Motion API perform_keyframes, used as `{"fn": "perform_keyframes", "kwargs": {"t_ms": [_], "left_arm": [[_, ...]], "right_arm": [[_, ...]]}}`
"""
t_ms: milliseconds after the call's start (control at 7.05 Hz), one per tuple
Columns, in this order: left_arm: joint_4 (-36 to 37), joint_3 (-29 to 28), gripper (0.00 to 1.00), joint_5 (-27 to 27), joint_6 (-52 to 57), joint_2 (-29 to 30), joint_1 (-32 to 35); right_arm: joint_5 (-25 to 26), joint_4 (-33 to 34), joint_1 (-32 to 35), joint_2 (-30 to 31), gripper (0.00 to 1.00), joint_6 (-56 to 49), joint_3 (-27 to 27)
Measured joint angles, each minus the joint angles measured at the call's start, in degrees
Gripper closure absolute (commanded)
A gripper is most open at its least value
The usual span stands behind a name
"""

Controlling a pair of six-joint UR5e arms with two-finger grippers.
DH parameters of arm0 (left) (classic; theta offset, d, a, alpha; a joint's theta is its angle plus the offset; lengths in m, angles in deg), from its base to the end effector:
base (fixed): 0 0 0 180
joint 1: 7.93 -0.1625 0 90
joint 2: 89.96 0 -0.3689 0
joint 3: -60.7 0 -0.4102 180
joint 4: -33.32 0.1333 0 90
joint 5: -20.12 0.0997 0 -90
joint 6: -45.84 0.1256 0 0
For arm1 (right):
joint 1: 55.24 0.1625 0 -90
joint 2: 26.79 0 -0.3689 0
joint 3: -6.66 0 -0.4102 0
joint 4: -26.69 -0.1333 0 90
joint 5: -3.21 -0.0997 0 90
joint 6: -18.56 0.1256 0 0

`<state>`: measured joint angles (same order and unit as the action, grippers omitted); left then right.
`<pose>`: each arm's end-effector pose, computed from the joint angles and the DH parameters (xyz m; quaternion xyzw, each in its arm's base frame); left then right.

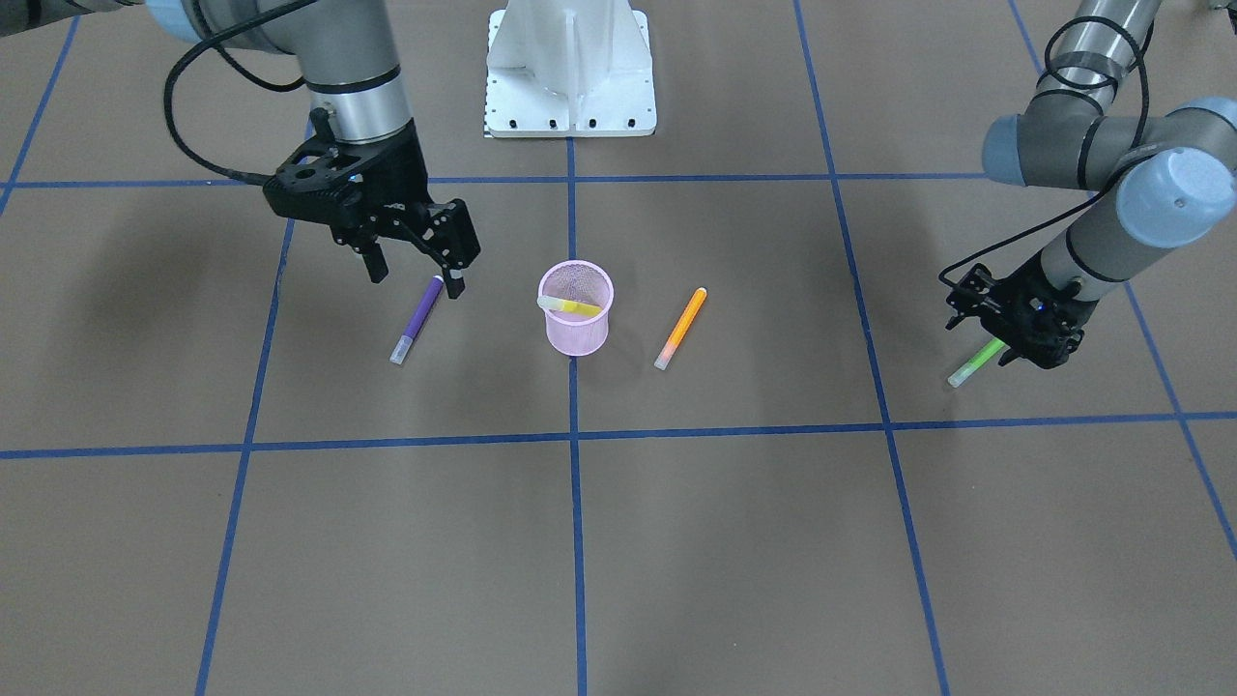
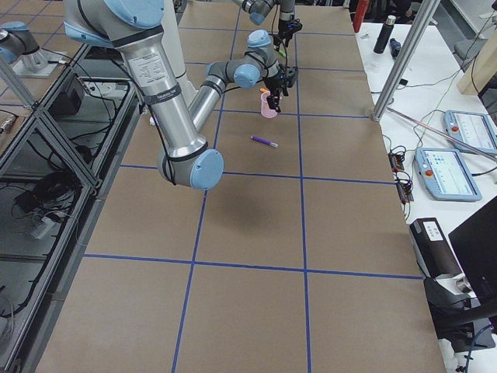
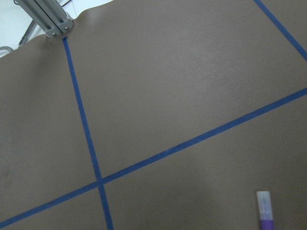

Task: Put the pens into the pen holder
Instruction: 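Withdraw the right gripper from the cup while the left gripper reaches the green pen, then close the left gripper on the green pen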

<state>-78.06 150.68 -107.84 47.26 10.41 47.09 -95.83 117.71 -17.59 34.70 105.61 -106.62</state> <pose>0.3020 -0.5293 0.4835 0.1572 0.3742 0.3686 0.8363 -0.3969 -0.4497 0.1656 0.0815 -0.4255 0.2363 0.8697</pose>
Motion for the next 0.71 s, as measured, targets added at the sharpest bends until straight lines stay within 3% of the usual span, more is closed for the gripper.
{"fn": "perform_keyframes", "kwargs": {"t_ms": [426, 710], "left_arm": [[1.76, -1.86, 0.33, 1.54, 9.93, 0.46, -0.25], [3.57, -3.65, 0.38, 2.49, 13.21, 2.35, -0.24]], "right_arm": [[-5.17, -0.05, 3.58, 3.24, 0.00, -3.95, -1.42], [-5.82, -0.05, 4.27, 3.90, 0.00, -4.46, -1.93]]}}
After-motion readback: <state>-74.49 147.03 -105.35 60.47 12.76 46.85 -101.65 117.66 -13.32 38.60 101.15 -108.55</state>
